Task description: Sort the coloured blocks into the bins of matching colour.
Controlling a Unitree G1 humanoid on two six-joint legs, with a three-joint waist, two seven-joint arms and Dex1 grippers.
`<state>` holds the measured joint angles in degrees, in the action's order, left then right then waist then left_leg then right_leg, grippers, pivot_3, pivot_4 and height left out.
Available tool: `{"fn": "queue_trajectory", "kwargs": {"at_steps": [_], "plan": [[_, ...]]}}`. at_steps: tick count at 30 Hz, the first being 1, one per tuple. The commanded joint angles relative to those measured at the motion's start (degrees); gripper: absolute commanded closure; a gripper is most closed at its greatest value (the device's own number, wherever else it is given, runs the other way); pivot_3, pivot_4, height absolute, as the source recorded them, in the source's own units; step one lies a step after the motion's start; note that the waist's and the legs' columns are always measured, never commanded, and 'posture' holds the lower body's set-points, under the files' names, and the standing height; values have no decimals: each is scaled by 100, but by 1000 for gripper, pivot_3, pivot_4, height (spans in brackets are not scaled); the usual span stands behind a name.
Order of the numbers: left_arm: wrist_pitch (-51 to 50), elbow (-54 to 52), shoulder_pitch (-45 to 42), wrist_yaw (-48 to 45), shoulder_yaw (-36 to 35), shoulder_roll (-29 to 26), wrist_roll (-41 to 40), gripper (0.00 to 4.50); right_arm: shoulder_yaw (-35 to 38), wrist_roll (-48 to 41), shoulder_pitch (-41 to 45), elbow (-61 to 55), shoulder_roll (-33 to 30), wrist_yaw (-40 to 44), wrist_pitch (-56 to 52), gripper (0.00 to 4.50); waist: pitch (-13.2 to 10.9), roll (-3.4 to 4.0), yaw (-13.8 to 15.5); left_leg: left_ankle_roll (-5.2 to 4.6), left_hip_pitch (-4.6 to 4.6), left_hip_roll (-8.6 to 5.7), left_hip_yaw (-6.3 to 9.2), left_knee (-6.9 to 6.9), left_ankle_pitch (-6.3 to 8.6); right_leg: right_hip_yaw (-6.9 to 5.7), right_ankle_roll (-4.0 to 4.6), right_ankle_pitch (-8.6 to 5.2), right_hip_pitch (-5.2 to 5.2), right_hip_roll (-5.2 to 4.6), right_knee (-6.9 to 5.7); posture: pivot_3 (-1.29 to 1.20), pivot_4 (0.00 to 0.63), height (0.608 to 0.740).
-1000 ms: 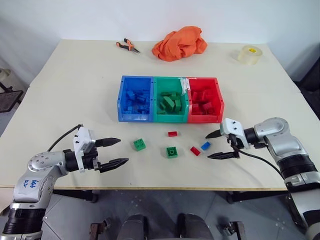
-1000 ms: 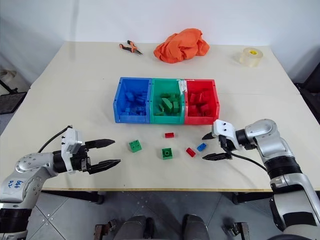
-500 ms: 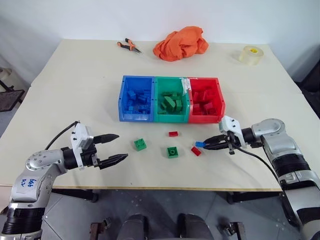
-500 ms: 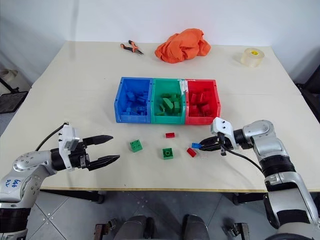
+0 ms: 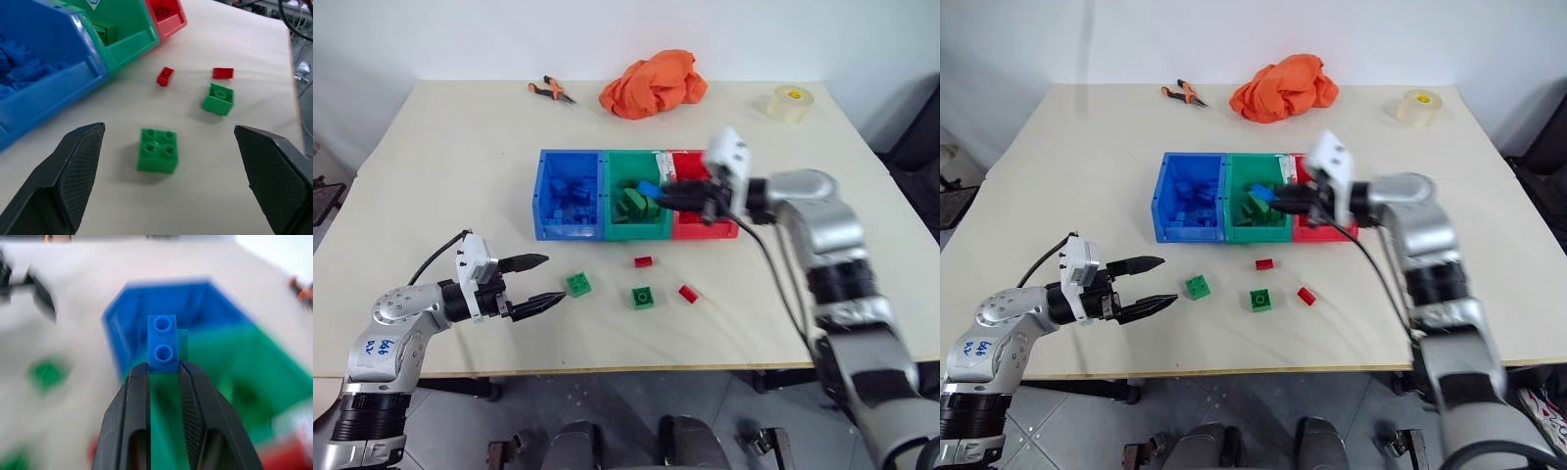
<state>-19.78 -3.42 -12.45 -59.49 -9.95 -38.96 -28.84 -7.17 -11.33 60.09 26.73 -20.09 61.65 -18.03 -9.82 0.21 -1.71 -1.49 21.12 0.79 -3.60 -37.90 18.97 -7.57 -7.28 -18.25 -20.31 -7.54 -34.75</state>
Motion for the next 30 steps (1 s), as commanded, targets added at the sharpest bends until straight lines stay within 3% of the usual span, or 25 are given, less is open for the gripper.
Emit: {"fn": "queue_trajectory", "kwargs": {"at_steps": [1,6,11,18,23,30], "plan": [[169,87,-54,-37,11,-7,66,0,14,153,470,928,557,-423,528,4070,1,-2,18,0,1,-8,8,-1,0,3,-1,0,-8,-4,-27,0,150,740],[255,132,-95,-2,21,50,91,0,44,533,1190,2525,1263,-1159,1345,4070,1,-4,-7,0,6,-10,10,-4,-1,5,0,0,-10,-1,-28,0,150,740],[275,139,-154,74,25,141,77,0,269,658,1626,3464,1558,-1797,1924,2389,1,-4,-19,1,5,-8,13,-3,-1,12,0,0,-13,2,-31,0,150,740],[298,237,-239,14,52,177,88,0,279,502,1062,2598,986,-705,2104,89,2,-5,-9,1,5,-9,14,-3,-1,17,0,0,-11,2,-30,0,150,740],[309,437,-350,-114,77,137,78,0,198,10,-412,228,-146,774,1303,37,4,-9,21,-1,9,-15,32,-5,0,23,-2,1,-1,-1,-25,0,150,740],[546,739,-441,-362,30,72,98,0,655,-450,-2438,-1917,-2144,1445,86,37,3,-8,31,-1,9,-9,8,-2,0,11,-2,1,-2,-1,-3,0,150,740]]}}
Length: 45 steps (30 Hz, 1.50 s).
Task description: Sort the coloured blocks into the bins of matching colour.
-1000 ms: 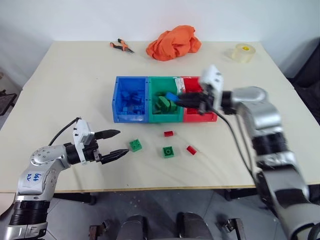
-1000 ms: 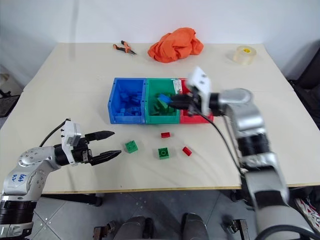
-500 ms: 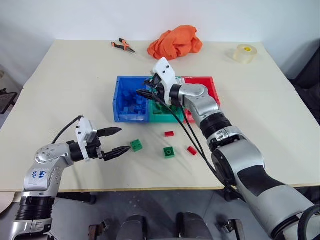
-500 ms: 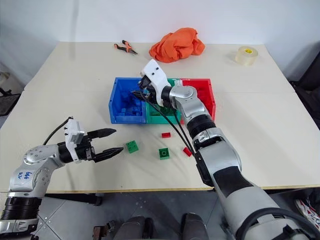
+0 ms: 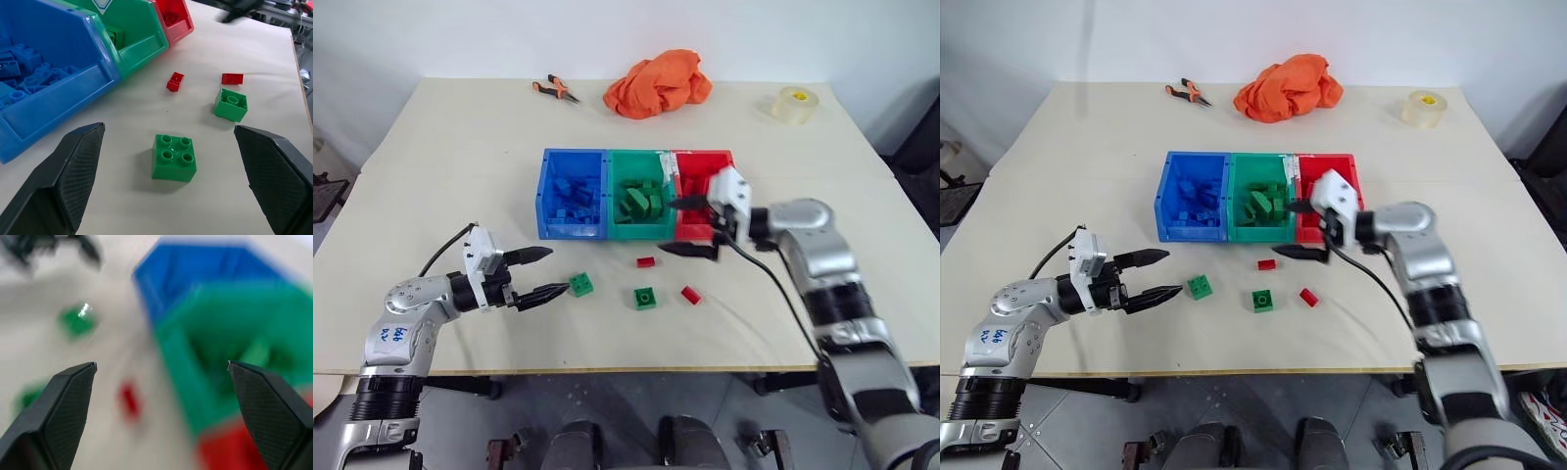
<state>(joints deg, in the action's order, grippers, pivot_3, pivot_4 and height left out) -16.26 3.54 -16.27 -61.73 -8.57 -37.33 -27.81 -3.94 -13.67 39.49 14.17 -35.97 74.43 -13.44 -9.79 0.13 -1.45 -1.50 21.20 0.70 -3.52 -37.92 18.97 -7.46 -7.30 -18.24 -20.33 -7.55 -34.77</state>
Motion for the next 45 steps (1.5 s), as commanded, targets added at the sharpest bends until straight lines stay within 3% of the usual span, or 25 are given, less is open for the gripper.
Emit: {"fn": "queue_trajectory", "kwargs": {"at_steps": [1,7,14,20,23,33,39,45], "plan": [[259,82,-76,-203,-121,-79,-31,0,365,-170,-602,-768,-809,149,-486,37,0,0,9,0,-1,0,-3,0,0,0,0,0,2,0,5,0,150,740],[288,128,-47,-273,-135,-114,-31,0,649,-100,-2042,-1788,-1669,-243,-1073,37,1,-1,4,0,-5,8,-20,5,0,-1,2,-1,7,-2,30,0,150,740],[214,-28,-12,-173,-80,-49,-46,0,157,-68,-2052,-2484,-963,-1197,-1683,37,1,-1,14,2,-7,13,-31,3,-1,2,3,-2,8,-3,38,0,150,740],[101,-329,141,-36,-90,-4,-88,0,-589,258,-1620,-2103,-304,-1641,-1853,37,1,-2,106,0,-2,7,-26,-2,0,2,3,-2,8,-8,38,0,150,740],[40,-513,275,44,-141,-7,-110,0,-807,380,-1530,-1949,-237,-1618,-1669,623,2,-2,137,-1,-1,3,-23,-3,0,3,3,-2,7,-10,37,0,150,740],[-9,-752,549,187,-299,-9,-170,0,-668,362,-1597,-2033,-593,-1385,-1439,4061,5,-8,134,-2,-3,4,-22,-3,1,0,3,-2,10,-7,37,0,150,740],[6,-755,550,246,-285,16,-173,0,-350,113,-1365,-2027,-714,-1281,-1409,4152,5,-8,137,-3,-3,4,-21,-3,1,-1,3,-2,13,-8,39,0,150,740],[19,-657,397,241,-209,51,-147,0,2,33,286,-535,-204,-1588,-1187,4152,3,-4,77,0,-4,14,-31,-2,-1,-3,6,-3,10,1,48,0,150,740]]}}
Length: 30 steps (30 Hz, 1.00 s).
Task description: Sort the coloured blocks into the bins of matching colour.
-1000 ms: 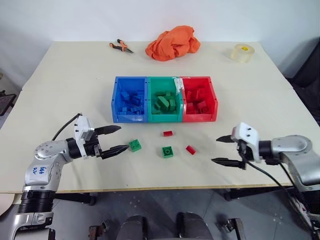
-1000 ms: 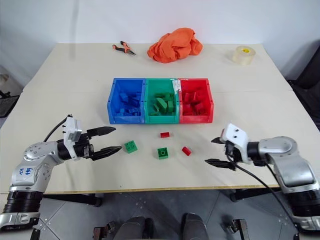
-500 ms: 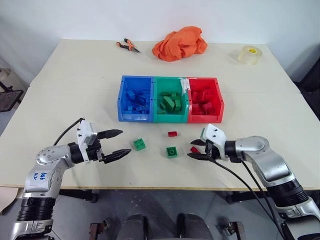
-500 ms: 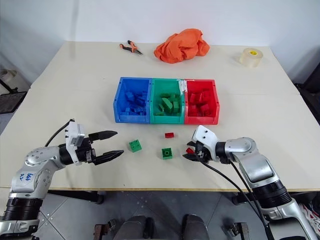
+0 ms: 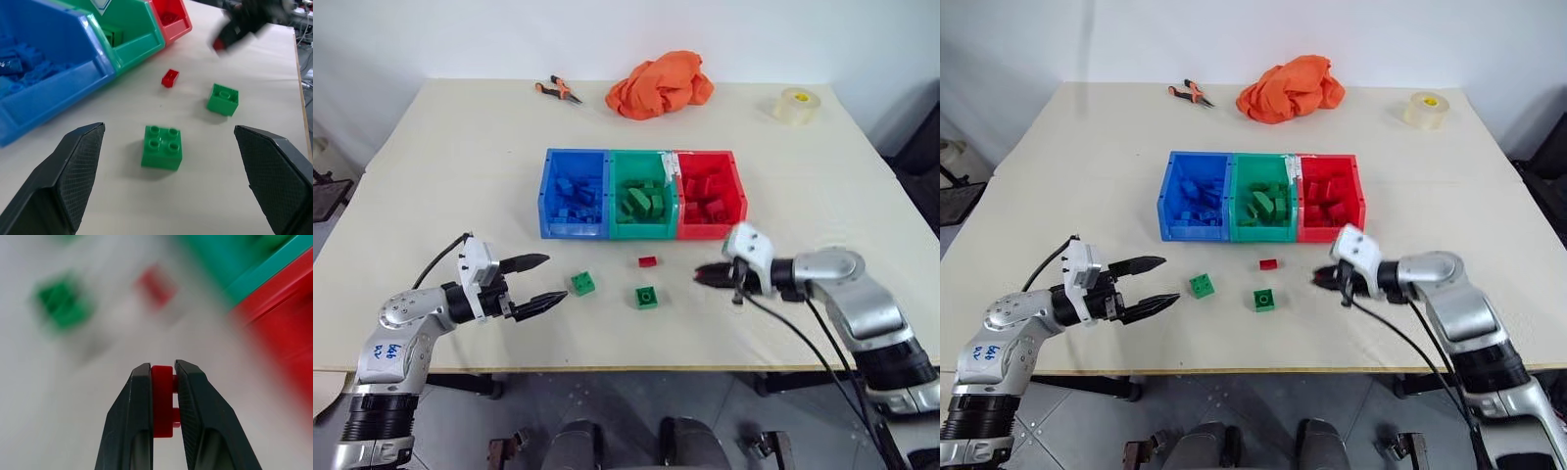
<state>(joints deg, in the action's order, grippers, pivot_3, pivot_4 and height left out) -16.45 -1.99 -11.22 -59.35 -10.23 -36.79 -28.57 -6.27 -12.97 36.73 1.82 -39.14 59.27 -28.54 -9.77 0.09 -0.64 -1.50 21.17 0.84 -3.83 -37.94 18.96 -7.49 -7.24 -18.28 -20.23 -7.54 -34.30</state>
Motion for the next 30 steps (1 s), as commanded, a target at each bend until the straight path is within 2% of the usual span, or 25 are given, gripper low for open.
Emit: {"fn": "queue_trajectory", "kwargs": {"at_steps": [1,4,6,9,16,18,21,25,30], "plan": [[31,-71,-143,-6,-21,-4,-62,0,207,84,880,1162,184,-111,543,4152,0,0,-11,0,0,-1,1,0,0,0,0,0,-1,0,-4,0,150,740],[45,-25,-209,-20,16,8,-39,0,73,477,1694,2555,421,-283,1311,4152,1,-2,-6,-1,0,-7,4,-1,0,-1,0,0,-2,-2,-12,0,150,740],[56,-18,-239,-11,19,22,-33,0,30,679,2072,3283,569,-400,1763,3438,1,-2,-7,-2,2,-9,8,-1,0,-3,0,0,-2,-3,-14,0,150,740],[53,-35,-246,11,4,26,-42,0,-18,849,2353,3862,668,-343,2186,2653,1,-2,-10,-2,3,-9,11,0,-1,-4,0,0,-2,-2,-18,0,150,740],[48,-67,-174,13,-53,-1,-66,0,67,900,2309,3750,597,-112,2349,145,1,-2,-76,-2,2,-7,12,0,-1,-4,0,0,-2,-1,-22,0,150,740],[40,-71,-175,17,-62,-2,-73,0,92,752,2012,3213,428,217,2203,21,0,0,-87,-2,2,-7,13,0,-1,-4,0,0,-2,-1,-23,0,150,740],[32,-45,-201,4,-71,-16,-77,0,200,286,1047,1780,-44,949,1852,21,0,-1,-39,-2,3,-6,29,1,-1,-1,0,0,-1,-2,-28,0,150,740],[30,38,-229,-65,-100,-74,-82,0,464,-77,-258,454,-772,1361,1508,21,0,-1,57,-4,3,-12,22,-1,1,-2,-2,1,7,-5,-14,0,150,740],[41,165,-196,-206,-188,-248,-72,0,855,-396,-1415,-423,-1476,1503,982,21,-1,1,65,-5,-3,-7,16,-1,1,-7,-2,1,30,-3,28,0,150,740]]}}
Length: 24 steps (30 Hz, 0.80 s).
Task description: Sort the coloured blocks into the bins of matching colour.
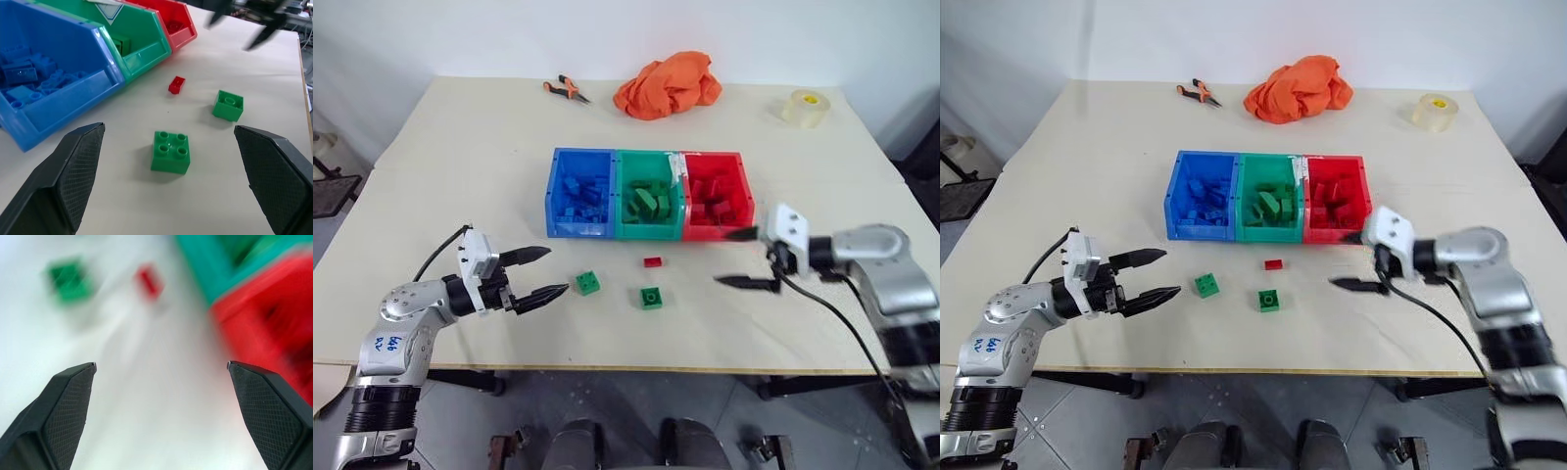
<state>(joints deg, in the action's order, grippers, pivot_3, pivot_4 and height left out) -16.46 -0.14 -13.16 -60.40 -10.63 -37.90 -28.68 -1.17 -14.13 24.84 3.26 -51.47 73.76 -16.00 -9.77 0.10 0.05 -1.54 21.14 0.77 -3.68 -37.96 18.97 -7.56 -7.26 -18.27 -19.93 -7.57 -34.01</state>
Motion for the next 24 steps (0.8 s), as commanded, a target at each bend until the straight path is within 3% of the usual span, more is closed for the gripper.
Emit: {"fn": "queue_trajectory", "kwargs": {"at_steps": [1,5,11,20,24], "plan": [[45,-5,0,-112,-161,-161,-64,0,363,-321,-315,-675,-286,27,-373,21,0,0,-20,1,-2,4,1,1,0,0,0,0,2,1,2,0,150,740],[27,0,0,-106,-210,-219,-83,0,196,-344,-272,-888,-63,-248,-651,21,0,1,-54,10,-9,19,-6,3,4,3,3,-1,2,0,7,0,150,740],[-43,-191,82,-9,-213,-178,-114,0,-613,-275,202,-947,747,-415,-974,21,0,1,-26,10,-6,16,3,1,4,10,3,-1,2,-3,4,0,150,740],[-187,-644,447,115,-287,-138,-219,0,-1768,329,1070,112,1826,-264,-284,21,0,0,-34,5,-3,4,22,-3,4,8,2,-1,10,0,0,0,150,740],[-230,-757,554,115,-338,-162,-249,0,-2032,515,1168,379,2010,-82,-14,21,0,0,-23,5,-3,4,22,-1,4,6,2,-1,6,3,-6,0,150,740]]}}
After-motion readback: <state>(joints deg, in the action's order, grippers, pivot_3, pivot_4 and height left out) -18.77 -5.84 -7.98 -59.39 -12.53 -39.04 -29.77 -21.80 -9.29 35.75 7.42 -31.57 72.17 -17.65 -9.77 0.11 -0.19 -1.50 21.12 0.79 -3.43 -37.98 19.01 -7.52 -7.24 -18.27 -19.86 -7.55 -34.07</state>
